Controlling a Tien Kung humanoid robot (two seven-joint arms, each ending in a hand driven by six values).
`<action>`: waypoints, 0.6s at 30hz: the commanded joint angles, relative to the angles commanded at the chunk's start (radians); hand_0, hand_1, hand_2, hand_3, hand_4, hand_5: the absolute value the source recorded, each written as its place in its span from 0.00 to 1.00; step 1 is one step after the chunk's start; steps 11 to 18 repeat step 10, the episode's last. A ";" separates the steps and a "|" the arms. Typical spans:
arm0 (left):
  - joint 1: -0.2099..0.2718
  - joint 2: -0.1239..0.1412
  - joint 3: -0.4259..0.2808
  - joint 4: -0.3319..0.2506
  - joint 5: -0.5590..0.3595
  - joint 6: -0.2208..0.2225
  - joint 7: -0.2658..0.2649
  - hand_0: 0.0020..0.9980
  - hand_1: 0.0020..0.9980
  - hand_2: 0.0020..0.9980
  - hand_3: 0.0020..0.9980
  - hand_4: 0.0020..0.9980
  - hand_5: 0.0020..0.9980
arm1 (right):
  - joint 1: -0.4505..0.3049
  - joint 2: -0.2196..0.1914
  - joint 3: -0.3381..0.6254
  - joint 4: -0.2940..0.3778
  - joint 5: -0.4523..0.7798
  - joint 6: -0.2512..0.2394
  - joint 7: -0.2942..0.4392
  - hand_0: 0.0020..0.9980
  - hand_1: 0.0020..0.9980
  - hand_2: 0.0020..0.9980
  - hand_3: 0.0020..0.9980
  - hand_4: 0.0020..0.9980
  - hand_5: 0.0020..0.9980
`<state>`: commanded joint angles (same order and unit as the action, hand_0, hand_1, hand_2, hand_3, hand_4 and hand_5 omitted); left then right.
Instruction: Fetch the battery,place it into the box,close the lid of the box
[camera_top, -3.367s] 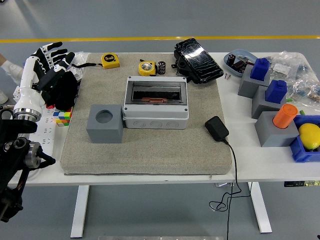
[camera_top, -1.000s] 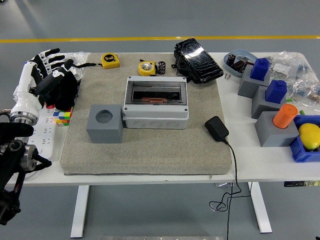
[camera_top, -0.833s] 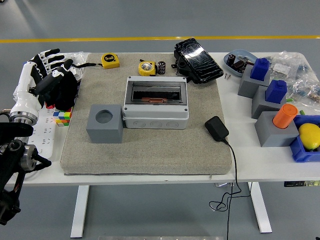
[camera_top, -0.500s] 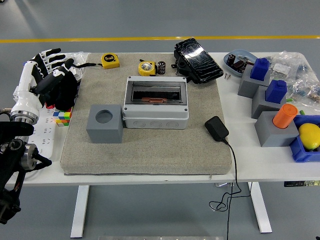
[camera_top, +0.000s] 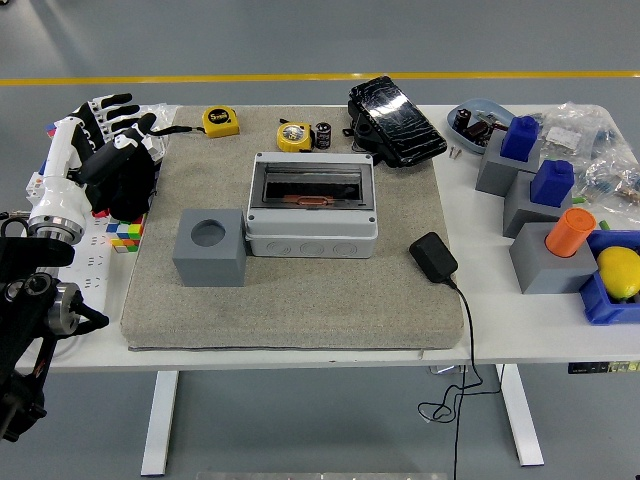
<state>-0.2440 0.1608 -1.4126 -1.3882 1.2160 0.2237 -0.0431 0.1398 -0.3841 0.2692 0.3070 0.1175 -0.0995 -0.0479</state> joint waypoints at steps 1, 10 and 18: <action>0.001 0.000 0.000 0.000 0.000 0.000 0.000 0.68 0.68 0.66 0.67 0.97 0.36 | -0.002 0.001 0.005 0.000 -0.002 0.000 0.001 0.58 0.60 0.57 0.55 0.92 0.49; 0.010 -0.008 -0.002 0.002 0.001 -0.004 0.002 0.68 0.68 0.66 0.67 0.97 0.36 | -0.007 0.000 0.024 0.001 -0.009 0.000 0.002 0.58 0.60 0.58 0.55 0.93 0.49; 0.010 -0.008 -0.002 0.002 0.001 -0.004 0.002 0.68 0.68 0.66 0.67 0.97 0.36 | -0.007 0.000 0.024 0.001 -0.009 0.000 0.002 0.58 0.60 0.58 0.55 0.93 0.49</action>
